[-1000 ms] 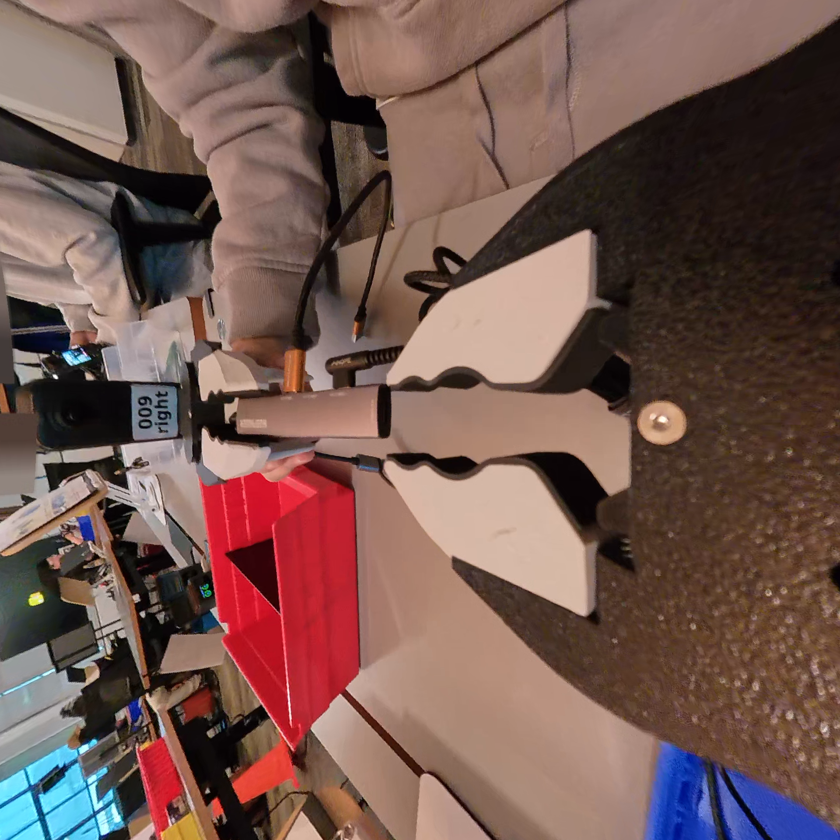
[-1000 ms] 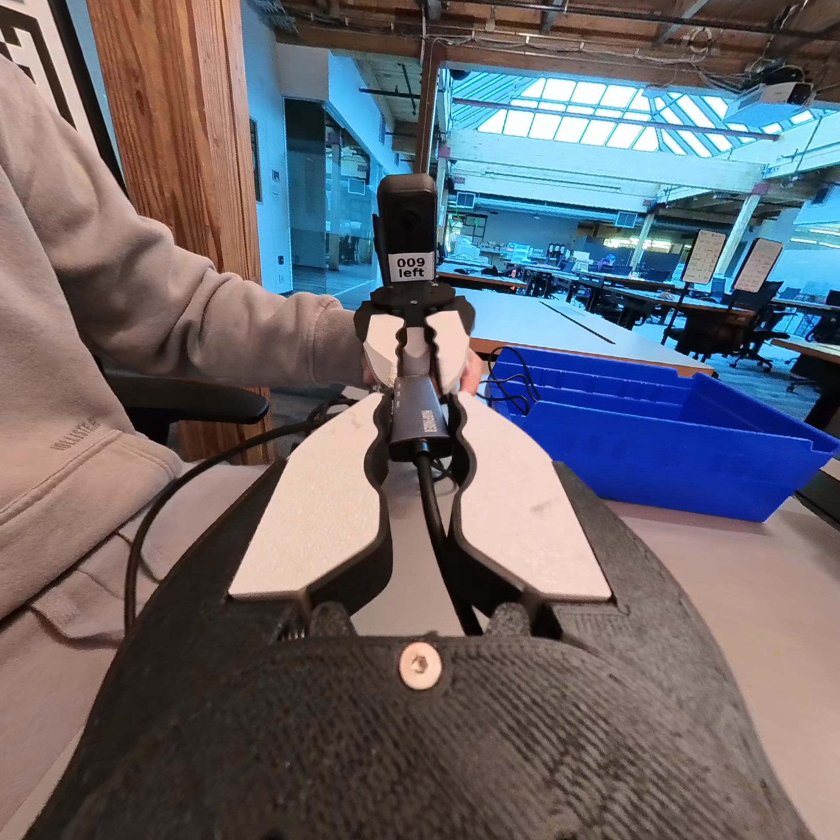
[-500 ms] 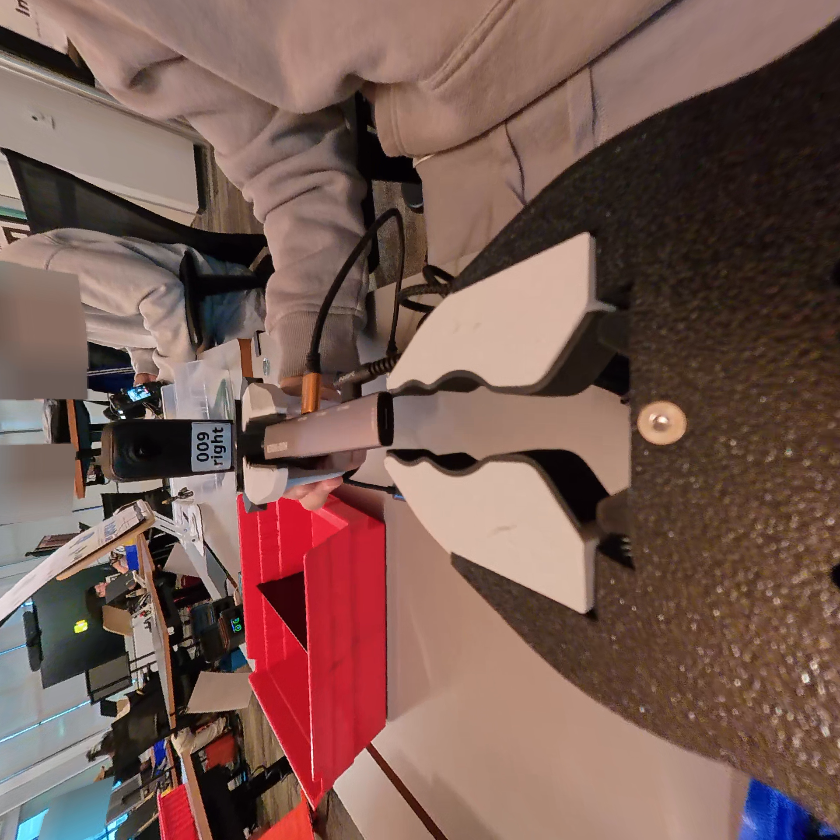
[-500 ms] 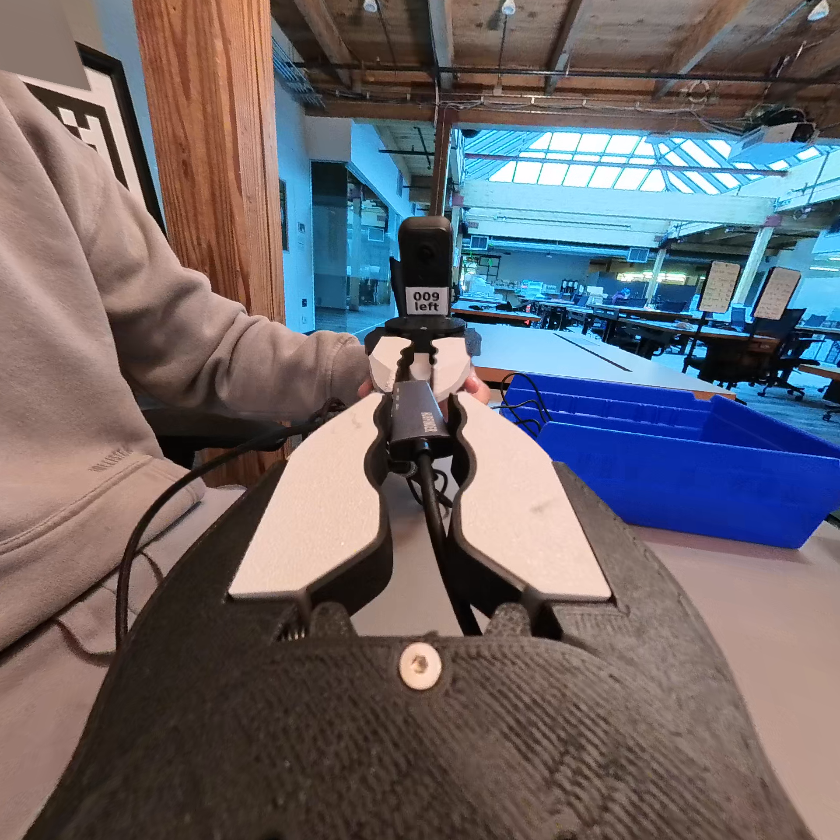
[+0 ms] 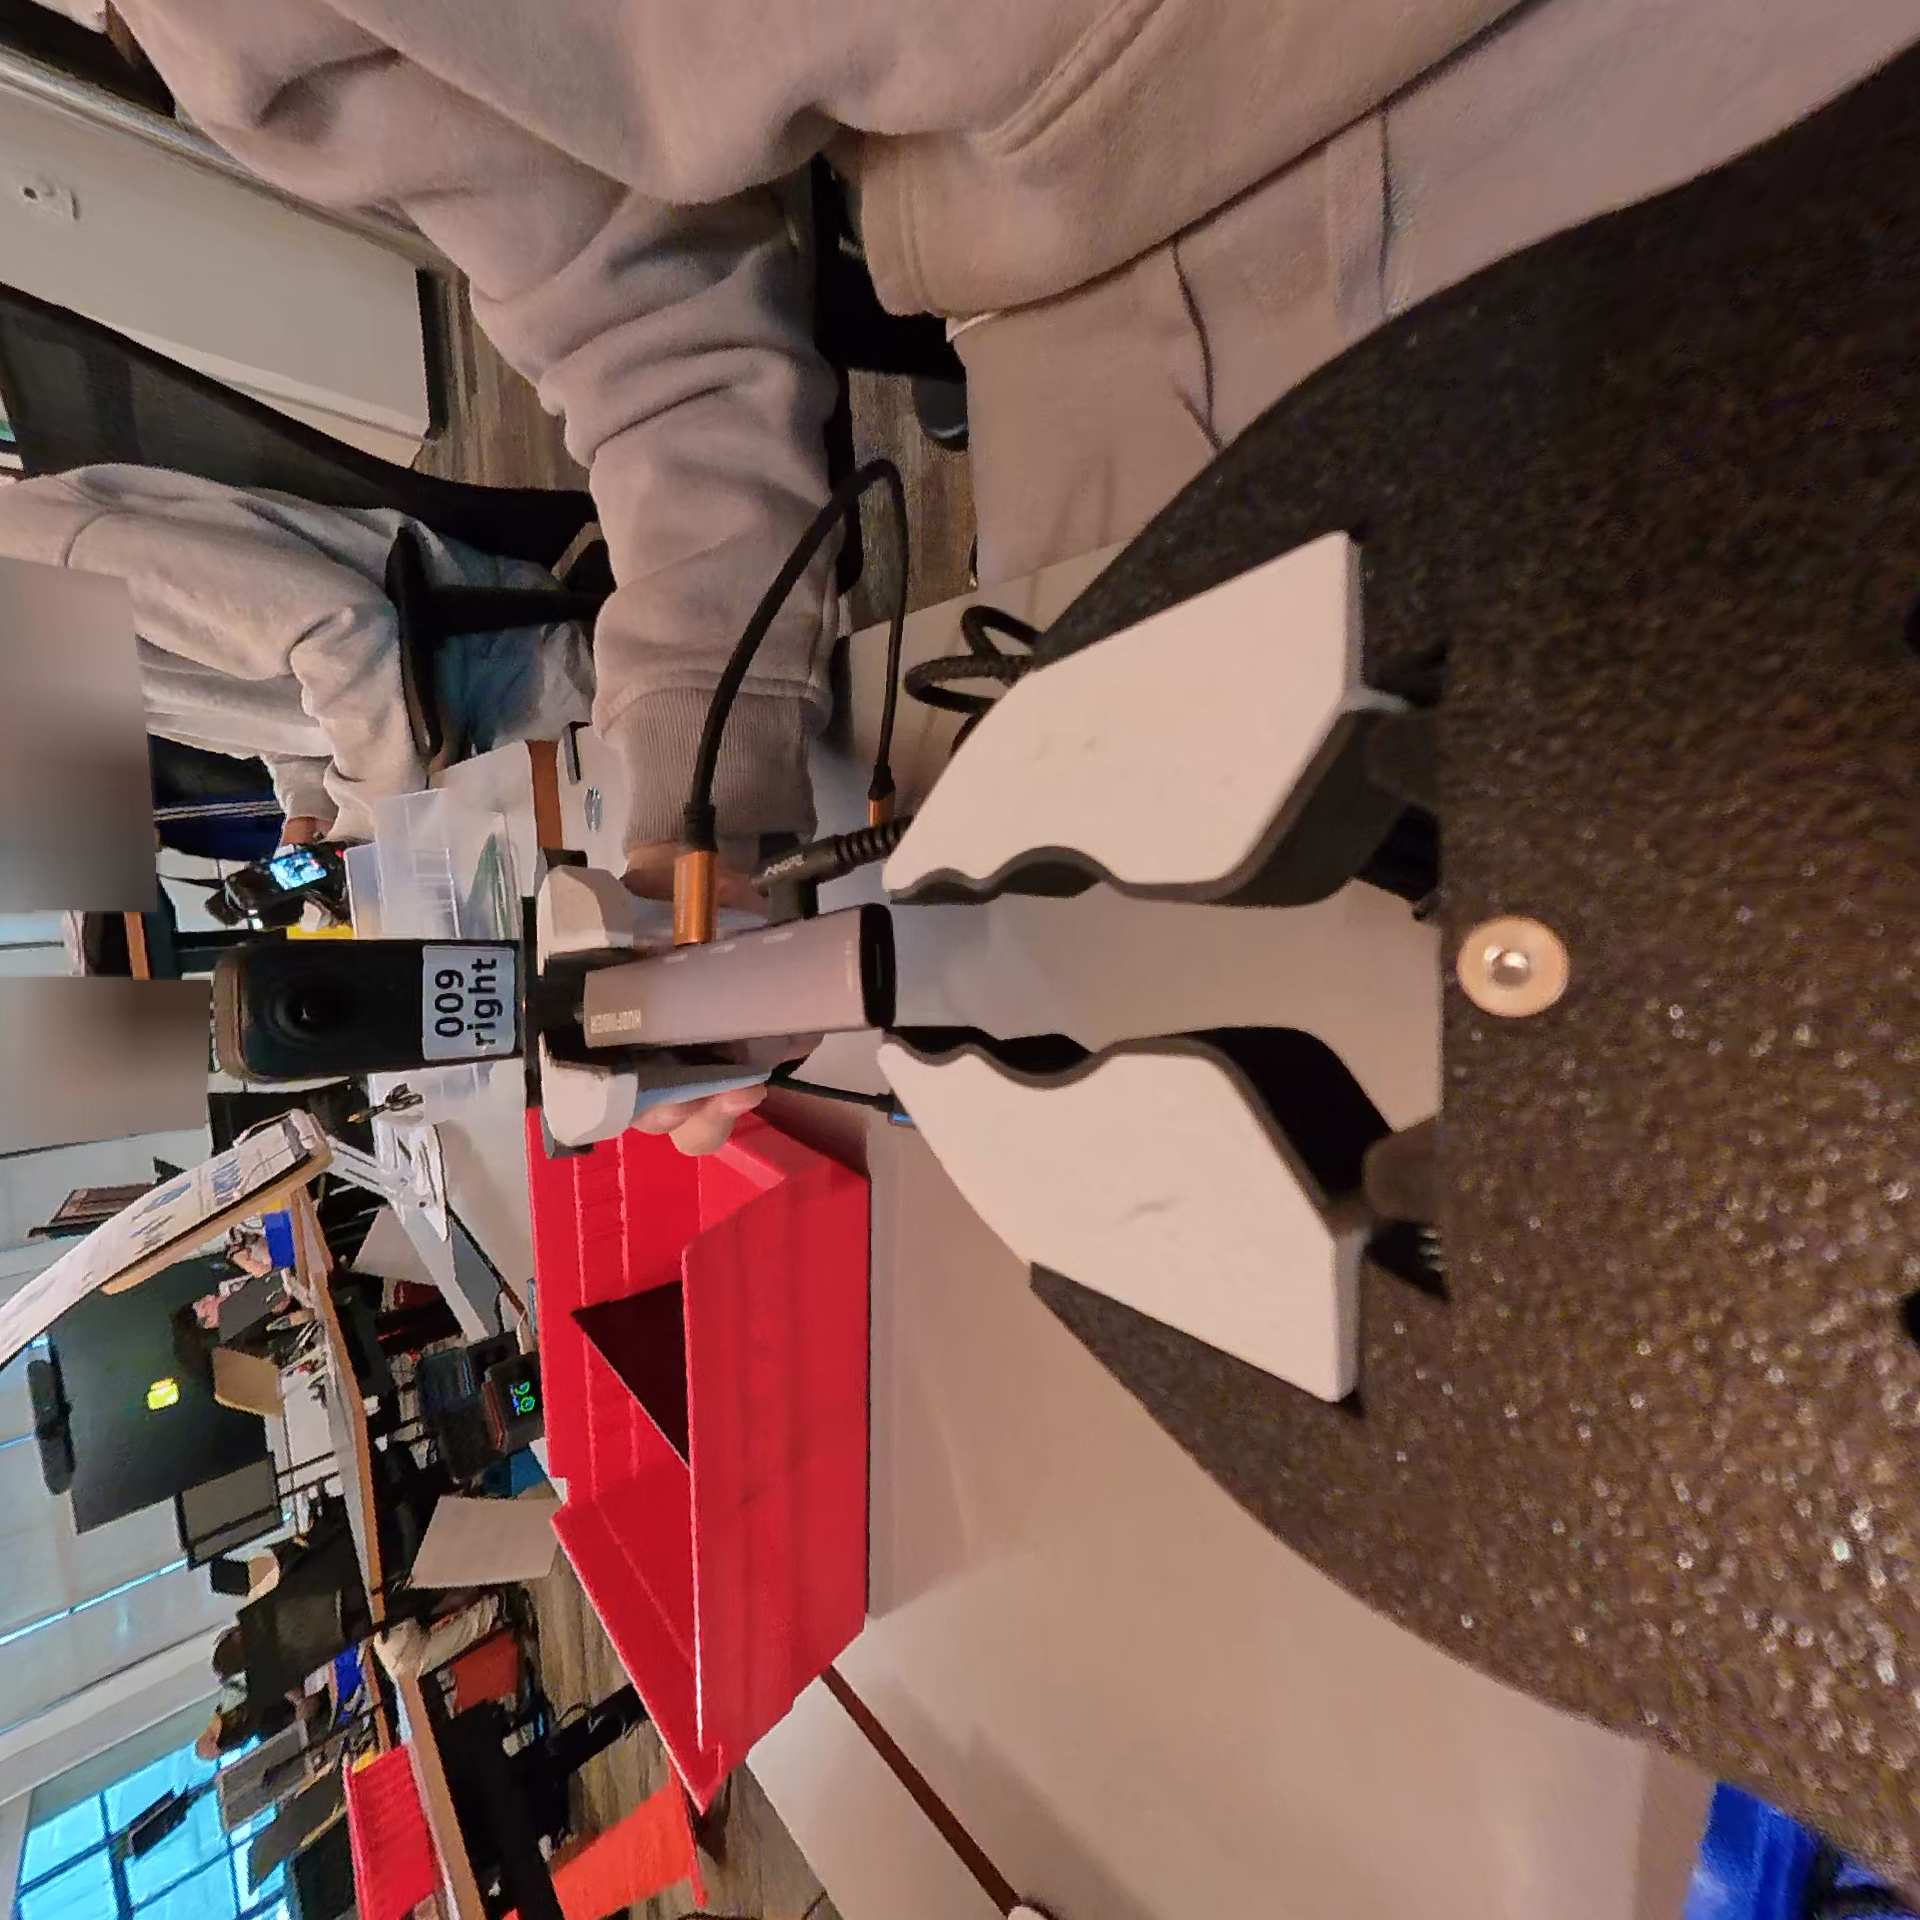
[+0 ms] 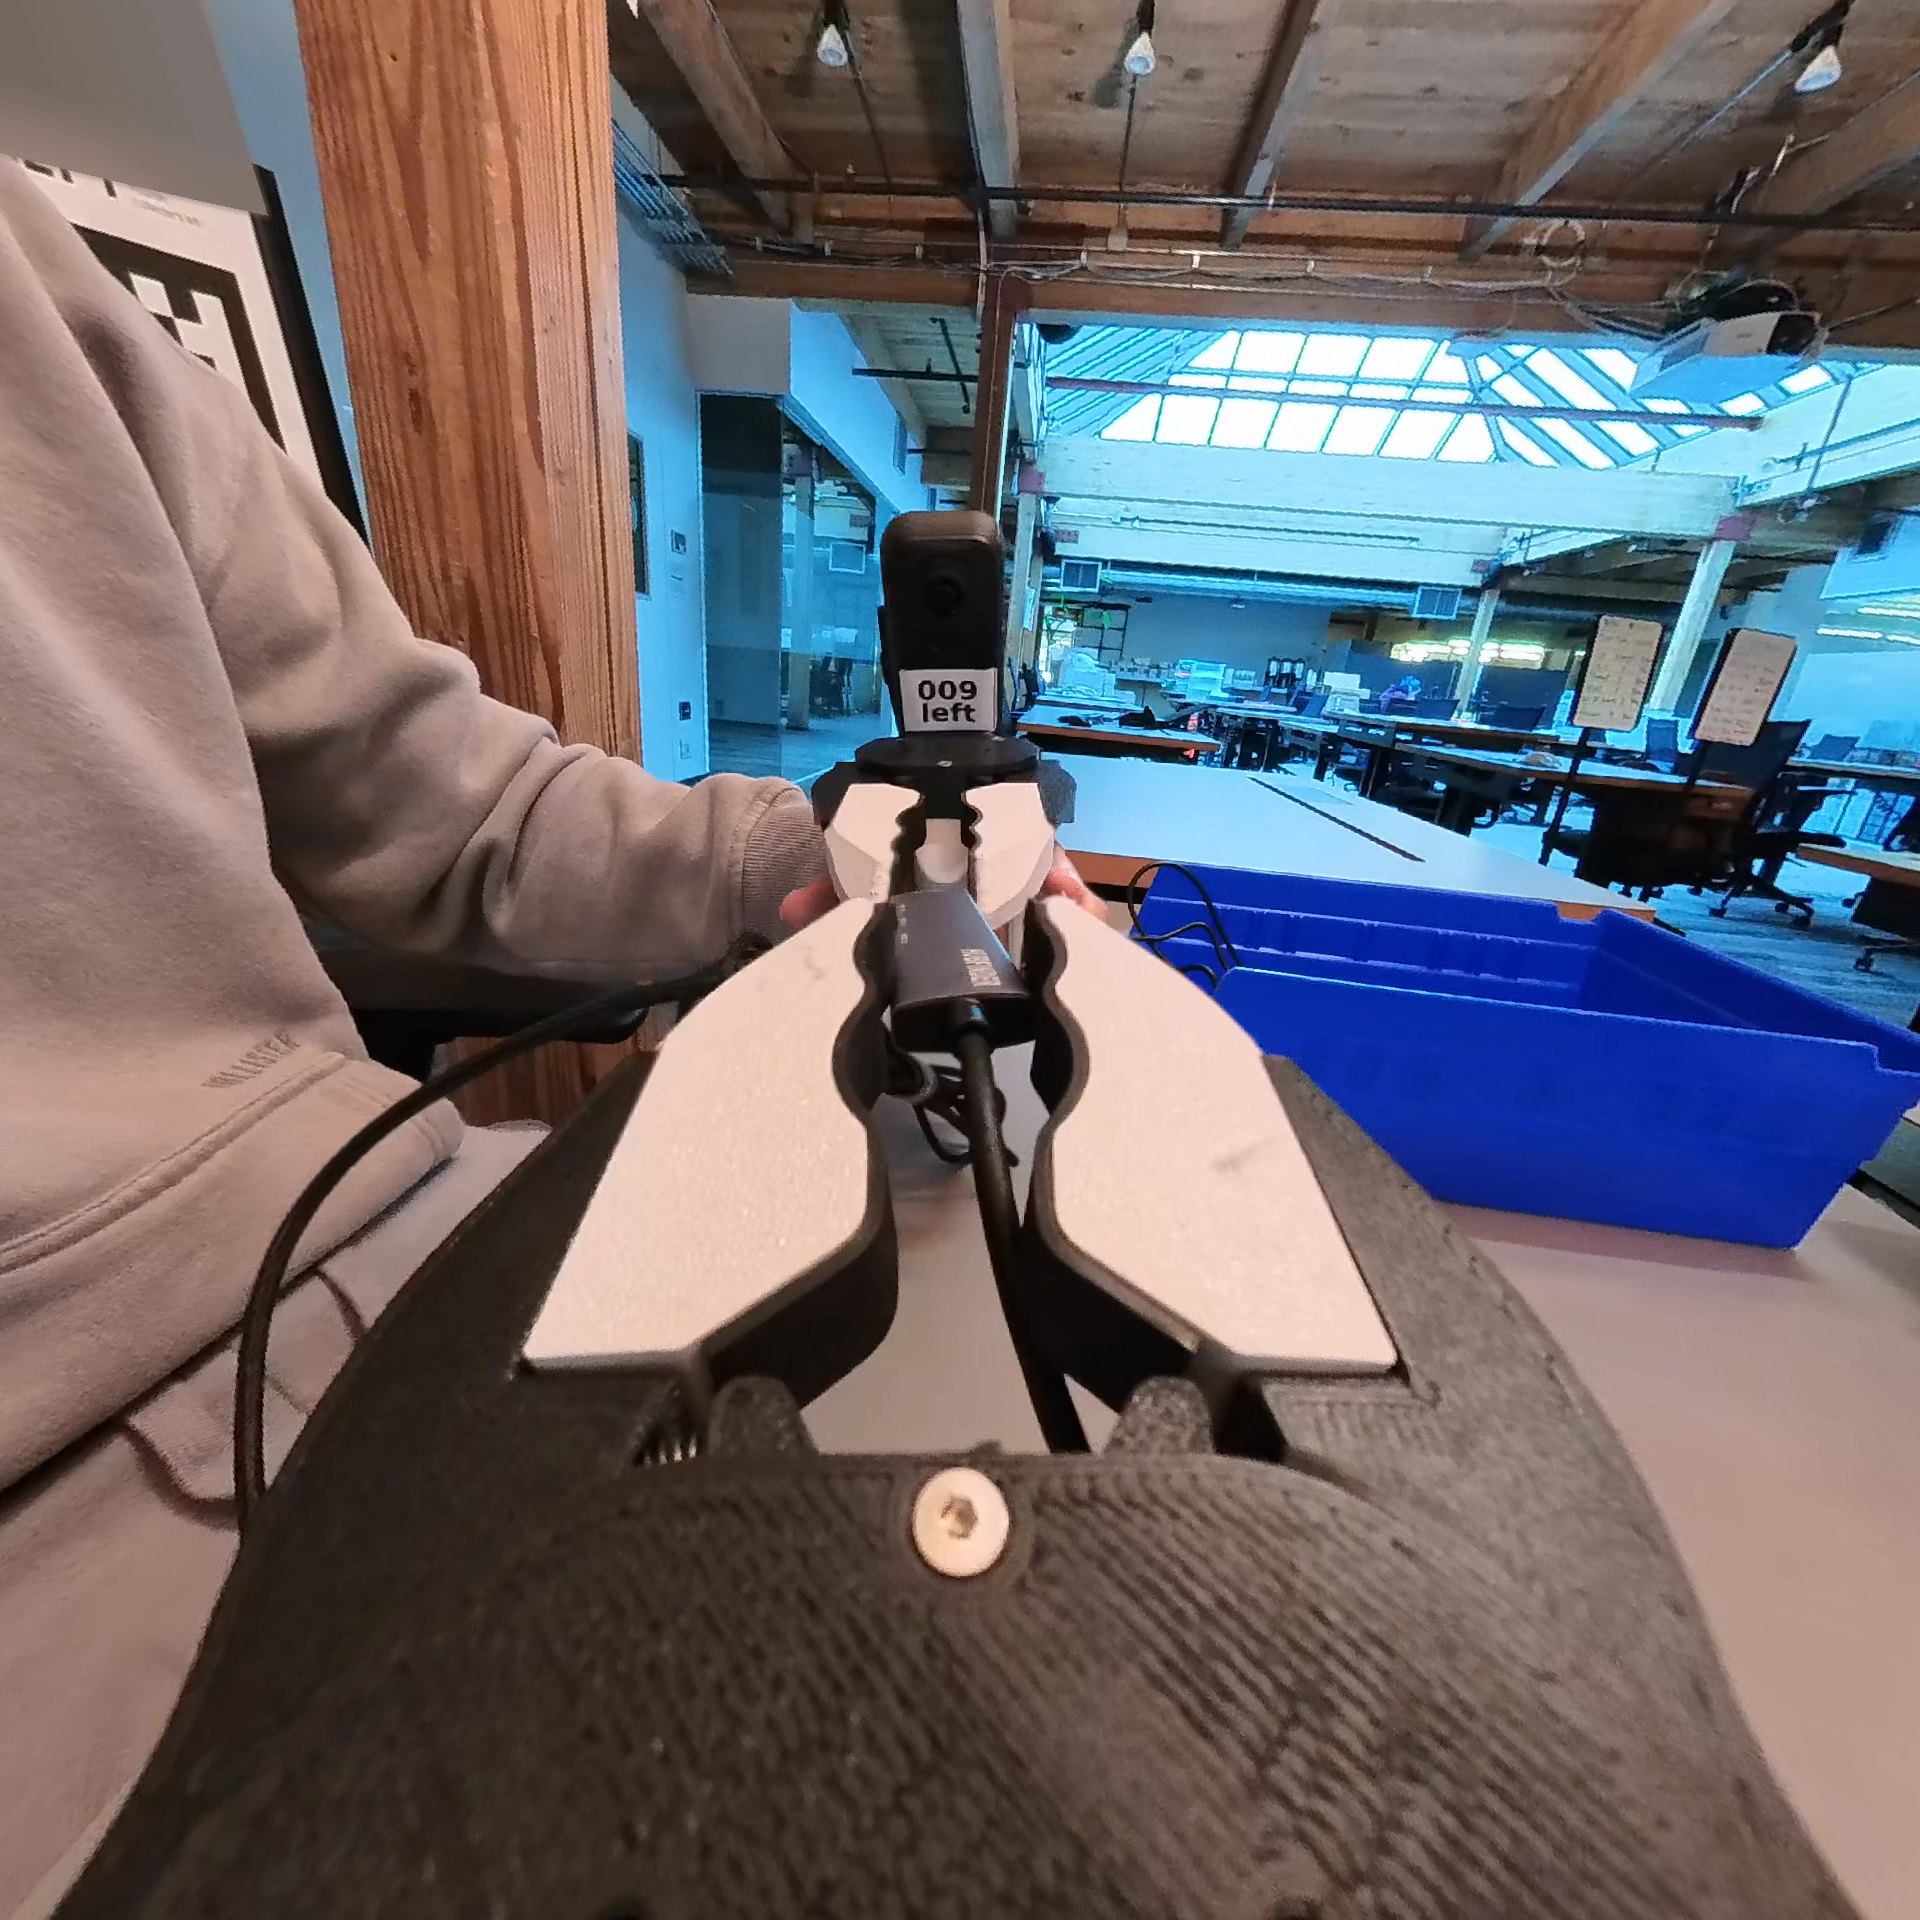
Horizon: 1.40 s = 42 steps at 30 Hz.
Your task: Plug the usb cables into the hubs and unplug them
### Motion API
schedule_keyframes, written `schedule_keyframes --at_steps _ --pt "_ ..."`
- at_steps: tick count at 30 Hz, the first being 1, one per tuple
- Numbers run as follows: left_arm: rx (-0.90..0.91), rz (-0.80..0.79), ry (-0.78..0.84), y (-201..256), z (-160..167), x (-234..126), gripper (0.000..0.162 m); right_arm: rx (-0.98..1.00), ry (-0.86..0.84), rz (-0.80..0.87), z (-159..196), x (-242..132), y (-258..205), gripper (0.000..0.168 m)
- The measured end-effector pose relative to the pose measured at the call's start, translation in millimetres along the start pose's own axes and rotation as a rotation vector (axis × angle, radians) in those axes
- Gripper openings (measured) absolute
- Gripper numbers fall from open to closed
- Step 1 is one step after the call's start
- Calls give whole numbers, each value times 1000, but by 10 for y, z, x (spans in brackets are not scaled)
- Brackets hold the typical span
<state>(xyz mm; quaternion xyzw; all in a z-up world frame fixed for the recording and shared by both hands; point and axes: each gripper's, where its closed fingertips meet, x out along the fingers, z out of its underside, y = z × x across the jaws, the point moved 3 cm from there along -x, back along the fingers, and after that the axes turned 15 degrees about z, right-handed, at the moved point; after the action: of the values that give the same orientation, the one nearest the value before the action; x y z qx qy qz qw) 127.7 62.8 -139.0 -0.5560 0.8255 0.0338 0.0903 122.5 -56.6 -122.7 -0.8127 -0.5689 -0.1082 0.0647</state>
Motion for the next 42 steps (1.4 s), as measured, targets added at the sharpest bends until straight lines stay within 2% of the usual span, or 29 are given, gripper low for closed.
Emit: schedule_keyframes --at_steps 9,16,19,26,30,38,42 --pt "-1 4 -2 2 -9 33 21 10 19 -1 8 1 8 24" --pt "-44 12 100 16 0 46 23 10 11 -4 18 4 0 25" --pt "-68 12 93 23 44 64 23 2 -20 -8 58 -5 2 25" --pt "-156 116 213 84 -28 44 23 32 -12 -41 77 34 -42 25" --pt "-49 34 111 65 2 66 25 27 -37 -34 106 10 -21 25" --pt "-78 -41 86 29 21 69 21 33 -43 -2 124 6 27 25" --pt "21 -99 1 29 79 80 21 29 -68 0 178 -3 36 25"
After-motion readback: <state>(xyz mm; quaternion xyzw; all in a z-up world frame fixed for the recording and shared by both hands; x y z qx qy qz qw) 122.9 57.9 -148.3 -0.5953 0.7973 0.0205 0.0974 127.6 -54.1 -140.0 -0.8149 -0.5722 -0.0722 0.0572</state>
